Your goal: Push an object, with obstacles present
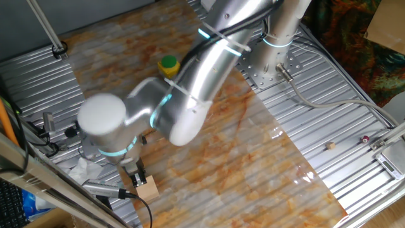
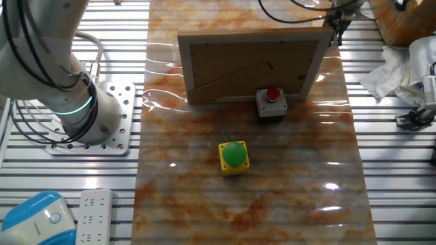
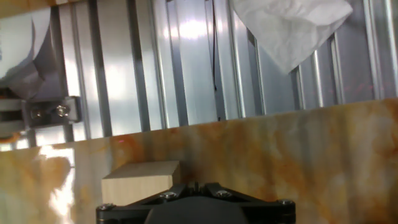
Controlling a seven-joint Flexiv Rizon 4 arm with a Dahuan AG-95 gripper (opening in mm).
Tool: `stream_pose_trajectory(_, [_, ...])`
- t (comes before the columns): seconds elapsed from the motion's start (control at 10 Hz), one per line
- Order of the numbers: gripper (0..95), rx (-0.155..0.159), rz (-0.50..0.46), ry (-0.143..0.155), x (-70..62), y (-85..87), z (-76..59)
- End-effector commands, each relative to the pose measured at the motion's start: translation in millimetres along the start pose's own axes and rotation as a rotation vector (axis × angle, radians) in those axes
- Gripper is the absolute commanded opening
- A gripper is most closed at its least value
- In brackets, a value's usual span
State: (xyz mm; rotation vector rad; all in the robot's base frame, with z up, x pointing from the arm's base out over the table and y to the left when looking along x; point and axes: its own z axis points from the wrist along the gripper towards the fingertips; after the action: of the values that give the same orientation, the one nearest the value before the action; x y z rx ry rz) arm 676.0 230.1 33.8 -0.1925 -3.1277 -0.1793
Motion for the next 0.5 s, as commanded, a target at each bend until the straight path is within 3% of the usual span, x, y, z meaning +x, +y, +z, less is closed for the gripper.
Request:
stream_pose_trajectory(0.1, [0.0, -0.024, 0.011, -0.001, -0.1, 0.6, -1.6])
stream_pose_trajectory(0.5, [0.0, -0.012, -0.01, 0.001, -6.0, -5.6, -2.8])
